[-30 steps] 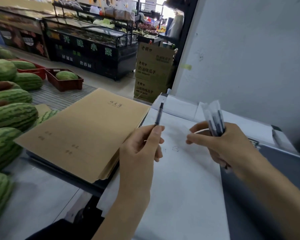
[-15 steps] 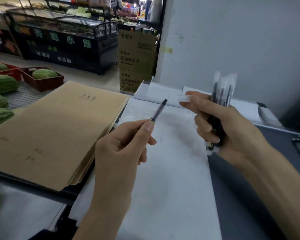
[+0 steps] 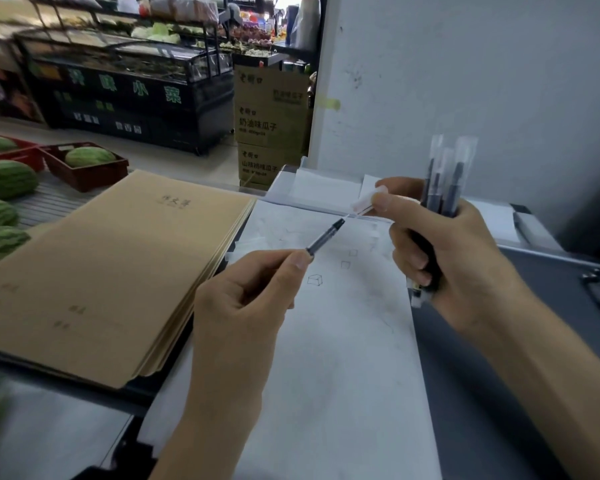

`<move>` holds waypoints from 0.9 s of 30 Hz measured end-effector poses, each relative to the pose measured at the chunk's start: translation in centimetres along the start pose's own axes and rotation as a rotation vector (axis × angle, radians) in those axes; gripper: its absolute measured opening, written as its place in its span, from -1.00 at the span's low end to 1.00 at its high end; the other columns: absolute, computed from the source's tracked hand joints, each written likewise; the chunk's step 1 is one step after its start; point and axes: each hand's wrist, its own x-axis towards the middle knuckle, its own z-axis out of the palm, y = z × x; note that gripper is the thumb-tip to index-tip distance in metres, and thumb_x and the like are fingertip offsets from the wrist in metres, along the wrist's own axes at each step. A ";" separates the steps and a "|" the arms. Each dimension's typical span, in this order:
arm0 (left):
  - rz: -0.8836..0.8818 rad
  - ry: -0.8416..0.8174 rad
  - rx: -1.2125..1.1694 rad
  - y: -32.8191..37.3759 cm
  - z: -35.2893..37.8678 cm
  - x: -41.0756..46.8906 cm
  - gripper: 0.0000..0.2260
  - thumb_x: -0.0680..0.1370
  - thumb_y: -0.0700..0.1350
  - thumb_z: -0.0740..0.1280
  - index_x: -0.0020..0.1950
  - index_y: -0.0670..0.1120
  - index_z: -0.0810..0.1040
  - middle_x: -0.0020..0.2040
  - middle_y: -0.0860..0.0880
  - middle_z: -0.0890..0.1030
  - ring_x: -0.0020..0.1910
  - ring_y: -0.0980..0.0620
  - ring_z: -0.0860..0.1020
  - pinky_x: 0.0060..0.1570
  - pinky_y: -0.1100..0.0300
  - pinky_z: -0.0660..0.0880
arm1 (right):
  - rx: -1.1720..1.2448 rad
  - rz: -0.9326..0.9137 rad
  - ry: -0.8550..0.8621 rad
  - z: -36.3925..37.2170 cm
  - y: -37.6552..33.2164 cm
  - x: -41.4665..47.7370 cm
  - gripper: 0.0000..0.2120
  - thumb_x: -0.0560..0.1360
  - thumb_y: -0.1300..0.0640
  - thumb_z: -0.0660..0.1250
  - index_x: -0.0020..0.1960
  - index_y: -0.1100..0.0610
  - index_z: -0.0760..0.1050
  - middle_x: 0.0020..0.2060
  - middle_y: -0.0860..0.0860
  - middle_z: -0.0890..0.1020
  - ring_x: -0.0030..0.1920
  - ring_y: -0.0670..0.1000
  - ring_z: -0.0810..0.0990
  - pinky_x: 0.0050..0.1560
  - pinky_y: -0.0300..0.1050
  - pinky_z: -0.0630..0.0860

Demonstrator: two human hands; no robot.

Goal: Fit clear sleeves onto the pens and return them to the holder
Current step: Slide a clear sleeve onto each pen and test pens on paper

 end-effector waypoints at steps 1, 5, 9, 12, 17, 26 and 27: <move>-0.001 -0.001 0.000 0.0 0.0 0.0 -0.73 0.44 0.16 0.44 -0.08 0.00 0.77 -0.44 0.15 0.43 -0.43 0.16 0.37 -0.40 0.38 0.32 | -0.012 -0.011 -0.009 0.1 0.0 -0.1 -0.94 0.51 0.10 0.54 -0.03 0.01 0.69 -0.36 0.08 0.63 -0.57 -0.02 0.19 -0.55 -0.27 0.19; -0.010 -0.004 -0.003 -0.1 0.0 0.1 -0.73 0.43 0.15 0.45 -0.08 -0.01 0.77 -0.43 0.15 0.43 -0.42 0.16 0.36 -0.41 0.36 0.30 | -0.065 -0.028 0.006 0.5 -0.1 -0.3 -0.88 0.49 0.12 0.55 0.00 0.06 0.66 -0.55 0.00 0.40 -0.59 0.00 0.19 -0.54 -0.27 0.20; -0.012 -0.012 0.004 -0.2 0.0 0.1 -0.71 0.42 0.16 0.44 -0.08 -0.03 0.76 -0.43 0.15 0.42 -0.42 0.16 0.35 -0.41 0.38 0.29 | -0.113 -0.040 0.008 1.0 -0.1 -0.7 -0.81 0.42 0.07 0.58 -0.01 0.05 0.67 -0.55 0.00 0.40 -0.60 0.00 0.22 -0.53 -0.27 0.23; -0.015 -0.026 0.010 -0.2 0.0 0.1 -0.70 0.43 0.18 0.43 -0.08 -0.02 0.75 -0.43 0.15 0.39 -0.45 0.16 0.31 -0.43 0.39 0.26 | -0.167 -0.058 0.021 1.5 0.4 -1.2 -0.81 0.46 0.06 0.59 0.03 0.04 0.67 -0.52 -0.05 0.48 -0.59 0.00 0.26 -0.52 -0.25 0.28; -0.001 -0.040 0.042 -0.3 -0.1 0.1 -0.82 0.51 0.07 0.42 -0.11 -0.01 0.72 -0.43 0.17 0.36 -0.44 0.14 0.25 -0.42 0.35 0.21 | -0.146 -0.090 0.093 2.3 1.1 -1.8 -0.89 0.50 0.11 0.57 -0.01 0.06 0.67 -0.50 -0.15 0.55 -0.61 -0.01 0.25 -0.53 -0.28 0.24; 0.030 -0.050 0.044 -0.6 -0.1 0.4 -0.85 0.54 0.02 0.38 -0.12 0.01 0.70 -0.43 0.15 0.39 -0.43 0.11 0.26 -0.41 0.27 0.23 | -0.142 -0.151 0.149 3.8 1.2 -2.4 -0.82 0.49 0.07 0.57 0.06 0.04 0.65 -0.09 0.09 0.78 -0.50 -0.23 0.54 -0.48 -0.46 0.38; 0.025 -0.049 0.039 -0.5 0.1 0.4 -0.85 0.54 0.03 0.38 -0.12 0.02 0.70 -0.43 0.13 0.39 -0.42 0.10 0.26 -0.41 0.26 0.23 | -0.144 -0.147 0.141 3.9 1.0 -2.4 -0.78 0.48 0.04 0.57 0.08 0.02 0.64 -0.06 0.07 0.78 -0.51 -0.23 0.54 -0.50 -0.44 0.38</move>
